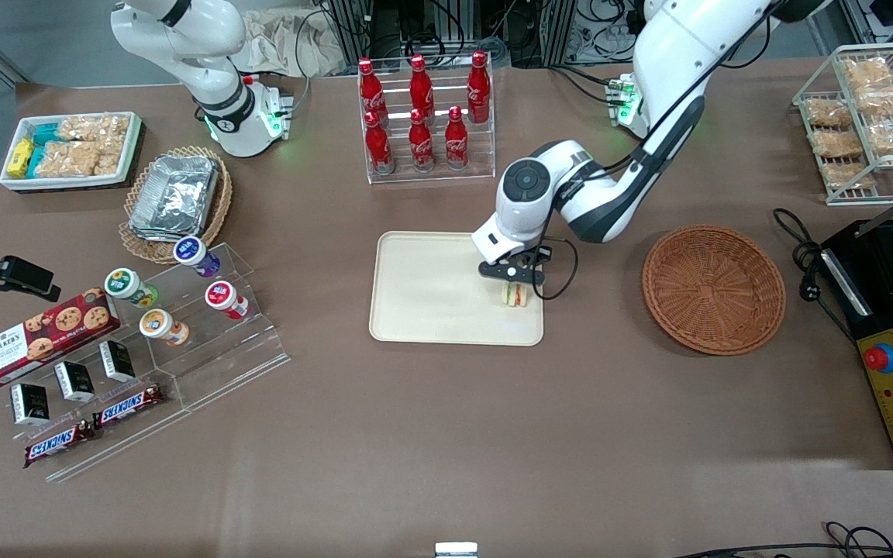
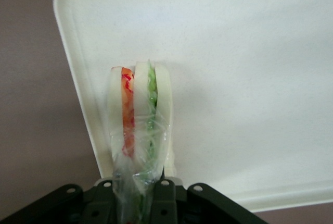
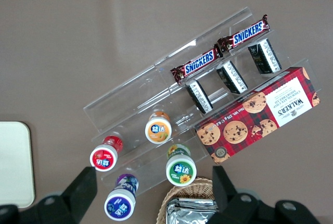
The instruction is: Place sandwich from basket to tray
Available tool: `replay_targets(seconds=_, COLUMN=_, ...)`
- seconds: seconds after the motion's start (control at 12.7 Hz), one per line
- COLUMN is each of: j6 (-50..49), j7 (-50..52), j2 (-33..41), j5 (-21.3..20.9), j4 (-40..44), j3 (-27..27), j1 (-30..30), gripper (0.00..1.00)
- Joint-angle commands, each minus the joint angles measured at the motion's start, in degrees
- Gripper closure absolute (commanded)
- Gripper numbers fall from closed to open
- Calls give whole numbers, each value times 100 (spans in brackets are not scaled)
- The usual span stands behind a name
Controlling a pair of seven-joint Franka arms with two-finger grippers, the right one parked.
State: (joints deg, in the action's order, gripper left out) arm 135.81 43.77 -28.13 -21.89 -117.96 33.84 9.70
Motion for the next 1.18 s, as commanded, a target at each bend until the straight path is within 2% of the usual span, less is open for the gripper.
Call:
replay_targets(seconds=0.0, j6=16, j7=316, j2=-166, j5=-481, j4=98, j3=-27, j1=50, gripper=86)
replay_targets(seconds=0.08, j6=16, j7=325, j2=-175, j5=-500, j4=106, j3=-27, j1=50, gripper=16)
replay_targets(seconds=0.16, j6=7, j7=395, j2=-149, j5=-500, j4=98, j3=-27, j1=41, gripper=0)
replay_targets(seconds=0.55, j6=-299, j7=1220, j2=473, j5=-316, j4=395, j3=9, j1=-11, gripper=0)
replay_targets(seconds=0.71, j6=-965, j7=1345, j2=912, j5=226, j4=763, j3=0, j1=-12, gripper=0)
replay_targets(seconds=0.87, j6=-2053, j7=1301, j2=1308, j5=736, j4=1447, j3=-9, j1=-142, gripper=0)
replay_targets(seconds=1.11, j6=-3129, j7=1266, j2=2124, j5=1589, j4=2127, j3=-18, j1=-914, gripper=0)
